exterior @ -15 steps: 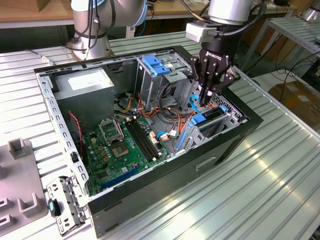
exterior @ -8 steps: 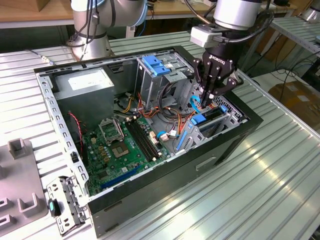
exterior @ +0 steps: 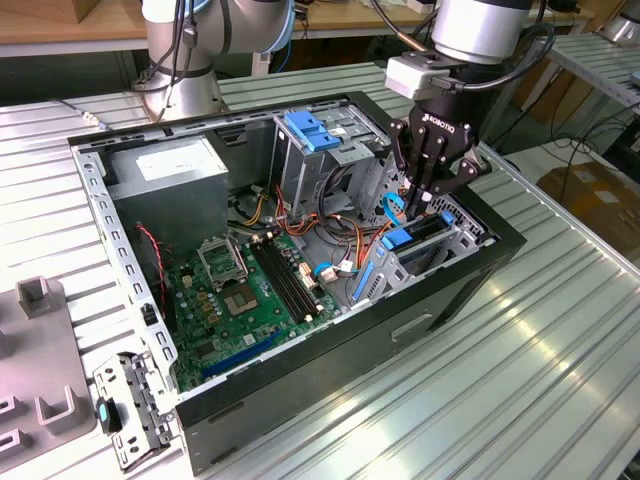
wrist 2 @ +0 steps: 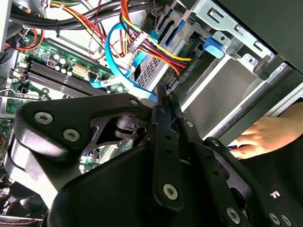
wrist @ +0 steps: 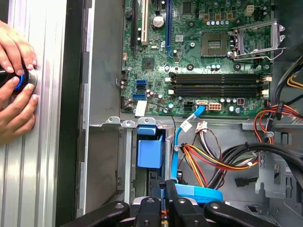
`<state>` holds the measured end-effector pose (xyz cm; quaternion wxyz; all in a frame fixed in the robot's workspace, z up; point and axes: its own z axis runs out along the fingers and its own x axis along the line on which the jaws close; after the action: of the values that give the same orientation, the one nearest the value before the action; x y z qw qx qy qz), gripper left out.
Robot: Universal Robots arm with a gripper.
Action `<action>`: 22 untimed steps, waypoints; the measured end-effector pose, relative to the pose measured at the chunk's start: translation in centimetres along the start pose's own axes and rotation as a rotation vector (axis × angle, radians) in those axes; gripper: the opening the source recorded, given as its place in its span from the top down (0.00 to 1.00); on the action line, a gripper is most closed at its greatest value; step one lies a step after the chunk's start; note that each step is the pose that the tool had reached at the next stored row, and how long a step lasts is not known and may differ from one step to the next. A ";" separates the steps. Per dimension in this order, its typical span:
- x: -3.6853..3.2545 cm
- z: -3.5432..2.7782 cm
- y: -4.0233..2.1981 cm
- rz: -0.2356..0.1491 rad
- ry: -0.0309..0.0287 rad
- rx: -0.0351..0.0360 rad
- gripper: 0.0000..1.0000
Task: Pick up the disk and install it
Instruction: 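Insert the second disk wire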
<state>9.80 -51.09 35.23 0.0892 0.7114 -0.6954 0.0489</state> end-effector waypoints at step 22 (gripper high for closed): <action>1.29 0.26 0.02 -0.001 -0.0514 0.0132 0.84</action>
<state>9.81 -52.41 35.22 0.0666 0.7132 -0.6969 0.0352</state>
